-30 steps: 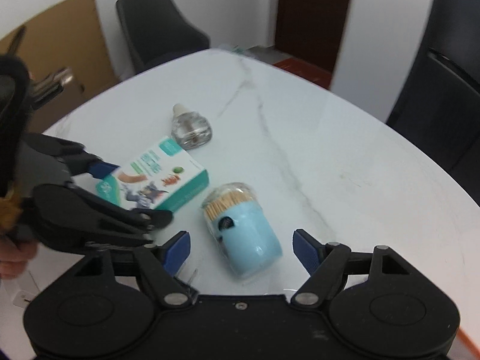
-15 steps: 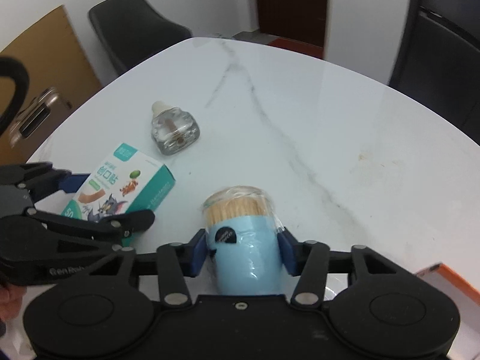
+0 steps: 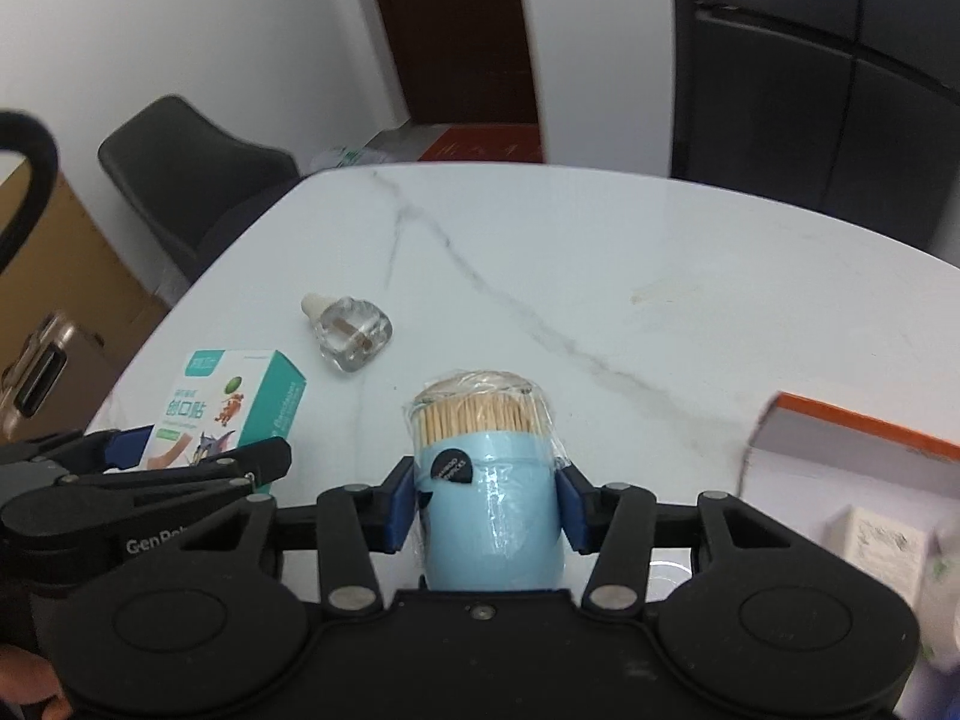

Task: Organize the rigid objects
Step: 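Carry the bandage box and toothpick jar toward the tray with both grippers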

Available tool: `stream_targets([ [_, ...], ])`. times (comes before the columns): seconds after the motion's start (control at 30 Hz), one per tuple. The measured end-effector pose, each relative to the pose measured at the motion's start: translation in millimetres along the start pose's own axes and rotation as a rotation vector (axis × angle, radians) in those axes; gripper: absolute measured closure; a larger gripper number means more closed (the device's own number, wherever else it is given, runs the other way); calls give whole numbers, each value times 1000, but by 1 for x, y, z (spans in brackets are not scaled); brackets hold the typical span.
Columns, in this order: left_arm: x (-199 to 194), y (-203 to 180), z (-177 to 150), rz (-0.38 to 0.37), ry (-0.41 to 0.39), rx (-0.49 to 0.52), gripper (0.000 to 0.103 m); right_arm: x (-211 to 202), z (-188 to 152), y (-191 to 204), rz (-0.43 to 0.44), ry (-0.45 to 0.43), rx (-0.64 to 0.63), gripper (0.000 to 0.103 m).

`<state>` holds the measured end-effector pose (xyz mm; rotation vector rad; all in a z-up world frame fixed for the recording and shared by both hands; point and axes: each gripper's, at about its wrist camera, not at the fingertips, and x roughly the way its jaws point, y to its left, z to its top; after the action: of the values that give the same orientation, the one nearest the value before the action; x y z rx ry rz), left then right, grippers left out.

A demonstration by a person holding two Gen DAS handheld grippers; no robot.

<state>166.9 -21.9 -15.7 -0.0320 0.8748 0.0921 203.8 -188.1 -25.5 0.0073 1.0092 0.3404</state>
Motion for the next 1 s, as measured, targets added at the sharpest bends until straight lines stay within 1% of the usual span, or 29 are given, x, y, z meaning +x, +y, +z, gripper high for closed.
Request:
stream_targets([
  [0.1, -14, -1, -1, 5, -9, 3, 32, -19, -5, 1, -2, -12, 40, 45],
  [0.2, -30, 0, -5, 6, -14, -3, 32, -36, -11, 4, -27, -24, 66, 45],
  [0.27, -38, 0, -7, 15, -18, -4, 32, -47, -15, 6, -36, -27, 72, 45],
  [0.37, -51, 1, -11, 7, -24, -8, 32, -63, -22, 10, -44, -35, 78, 45],
  [0.43, -60, -1, -14, 21, -35, -1, 32, -75, -28, 12, -57, -46, 84, 45],
  [0.53, -70, -1, -16, 5, -34, -7, 32, -92, -33, 16, -55, -61, 98, 45],
  [0.6, -78, -5, -18, 7, -49, 12, 32, -104, -37, 19, -66, -74, 96, 45],
  [0.7, -85, -9, -18, -14, -60, 16, 32, -118, -44, 25, -73, -88, 85, 45],
  [0.8, -92, -15, -19, -16, -74, 37, 32, -131, -49, 27, -75, -95, 101, 45],
  [1.0, -98, -18, -22, -23, -92, 48, 32, -145, -55, 30, -91, -118, 109, 45],
])
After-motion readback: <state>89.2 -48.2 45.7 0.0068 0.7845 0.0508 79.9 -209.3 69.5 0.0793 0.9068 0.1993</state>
